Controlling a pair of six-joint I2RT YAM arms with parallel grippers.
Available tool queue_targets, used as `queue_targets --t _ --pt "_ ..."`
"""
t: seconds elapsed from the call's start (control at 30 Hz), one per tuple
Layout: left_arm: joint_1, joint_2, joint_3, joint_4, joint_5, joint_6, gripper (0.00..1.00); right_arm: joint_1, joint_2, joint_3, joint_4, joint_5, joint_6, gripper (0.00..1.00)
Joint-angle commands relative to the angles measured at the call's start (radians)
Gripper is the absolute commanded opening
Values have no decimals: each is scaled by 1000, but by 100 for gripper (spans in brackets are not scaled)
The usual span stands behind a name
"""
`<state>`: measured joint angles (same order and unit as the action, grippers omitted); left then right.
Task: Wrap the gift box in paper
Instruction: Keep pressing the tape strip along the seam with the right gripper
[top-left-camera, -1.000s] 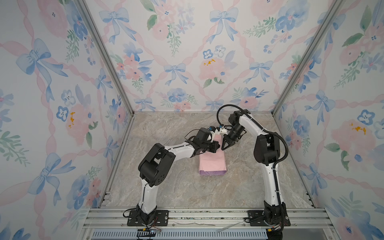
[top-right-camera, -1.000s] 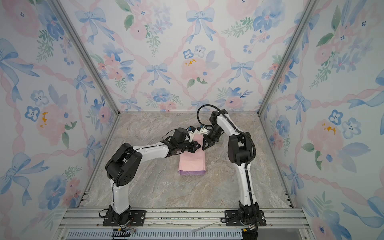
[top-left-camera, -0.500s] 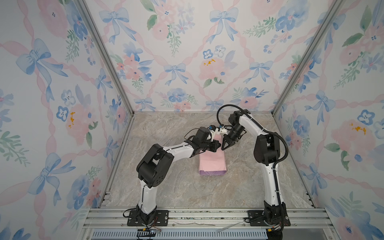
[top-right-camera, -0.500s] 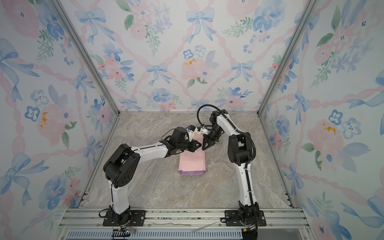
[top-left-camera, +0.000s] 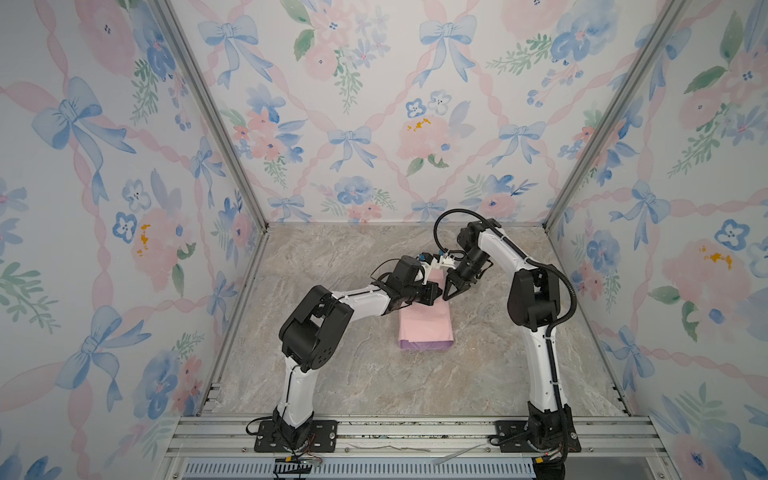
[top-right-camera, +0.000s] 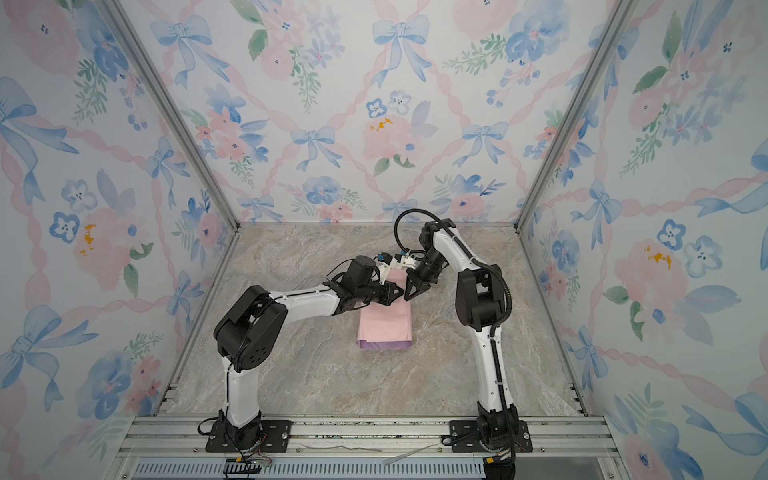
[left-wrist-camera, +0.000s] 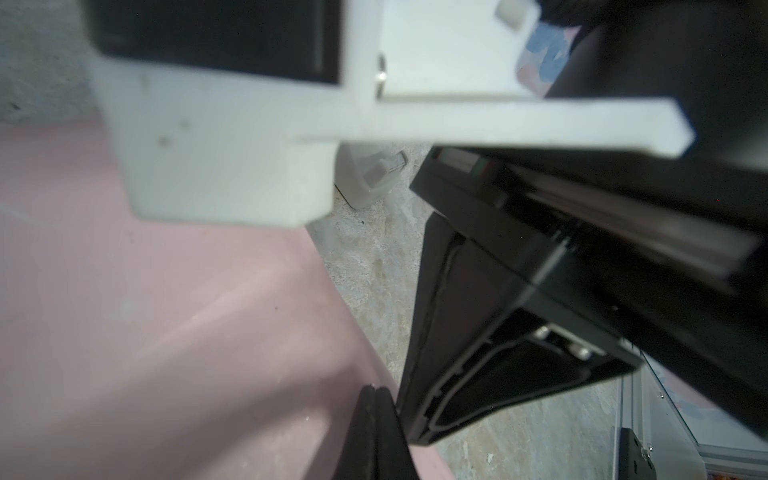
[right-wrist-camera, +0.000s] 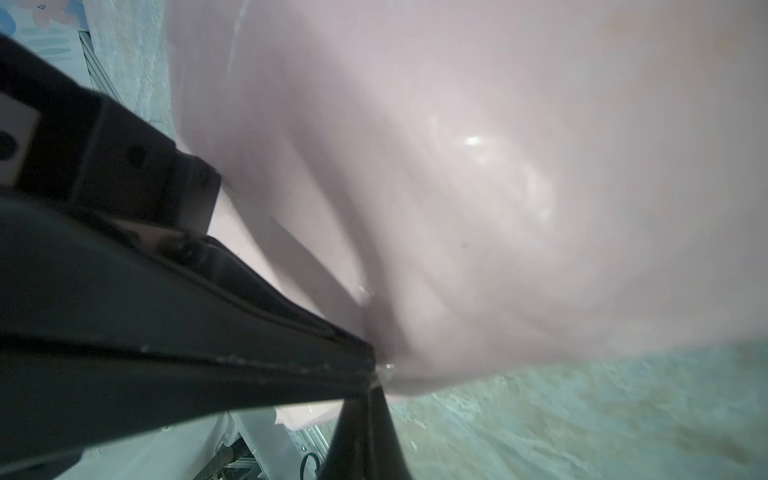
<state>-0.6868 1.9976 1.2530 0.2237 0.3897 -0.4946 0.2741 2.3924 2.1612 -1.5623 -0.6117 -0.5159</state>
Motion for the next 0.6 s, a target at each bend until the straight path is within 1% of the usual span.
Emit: queue_targets --t 0.0,0.27,0.43,0.57 --pt "1 28 -31 -58 -46 10 0 -7 -11 0 -4 9 8 0" --pt "3 17 -44 -64 -50 15 0 -16 -34 -11 5 27 26 12" --pt "3 14 -43 -64 -50 16 0 -20 -57 -28 20 41 43 23" --pt "2 12 -44 -65 -48 16 0 -25 -64 -40 31 46 50 25"
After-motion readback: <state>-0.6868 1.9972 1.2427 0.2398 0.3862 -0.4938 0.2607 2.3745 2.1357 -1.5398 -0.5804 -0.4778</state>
